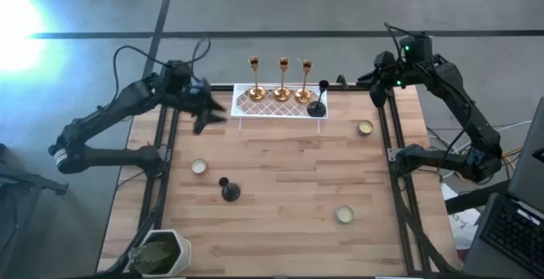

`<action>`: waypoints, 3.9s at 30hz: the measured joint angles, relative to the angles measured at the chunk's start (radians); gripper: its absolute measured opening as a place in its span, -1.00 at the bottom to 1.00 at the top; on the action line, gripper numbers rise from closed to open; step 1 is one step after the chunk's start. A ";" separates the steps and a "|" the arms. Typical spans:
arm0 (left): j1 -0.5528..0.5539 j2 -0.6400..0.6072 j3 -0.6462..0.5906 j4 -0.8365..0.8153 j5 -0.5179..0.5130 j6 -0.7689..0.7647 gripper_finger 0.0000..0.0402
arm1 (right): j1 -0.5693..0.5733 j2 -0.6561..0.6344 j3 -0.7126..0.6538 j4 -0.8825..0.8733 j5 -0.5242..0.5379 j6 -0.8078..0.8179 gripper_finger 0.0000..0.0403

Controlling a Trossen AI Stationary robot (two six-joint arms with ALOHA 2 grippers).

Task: Pick & Place candle stick holders
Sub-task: Put the black candle holder on the shelf

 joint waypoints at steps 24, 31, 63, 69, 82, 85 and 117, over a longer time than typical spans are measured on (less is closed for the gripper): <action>-0.445 -0.037 -0.468 0.221 -0.015 -0.059 -0.01 | 0.000 0.000 0.000 0.000 0.000 0.009 -0.63; -0.498 -0.037 -0.587 0.422 0.018 -0.114 -0.01 | 0.000 0.000 0.000 0.001 0.000 0.024 -0.68; -0.547 0.066 -0.759 0.950 0.032 -0.055 -0.91 | 0.000 0.000 0.000 0.090 0.003 0.102 -0.66; -0.548 0.061 -0.758 1.088 0.011 -0.222 -0.91 | 0.000 0.000 0.000 0.090 0.007 0.102 -0.64; -0.538 0.011 -0.347 0.718 -0.515 -0.084 -0.91 | 0.000 0.000 0.000 0.090 0.007 0.094 -0.71; -0.536 0.027 -0.256 0.631 -0.792 -0.016 -0.91 | 0.000 0.000 0.000 0.090 0.007 0.090 -0.69; -0.179 0.175 -0.091 0.570 -0.780 -0.094 -0.91 | 0.000 0.000 0.000 0.081 0.008 0.046 -0.68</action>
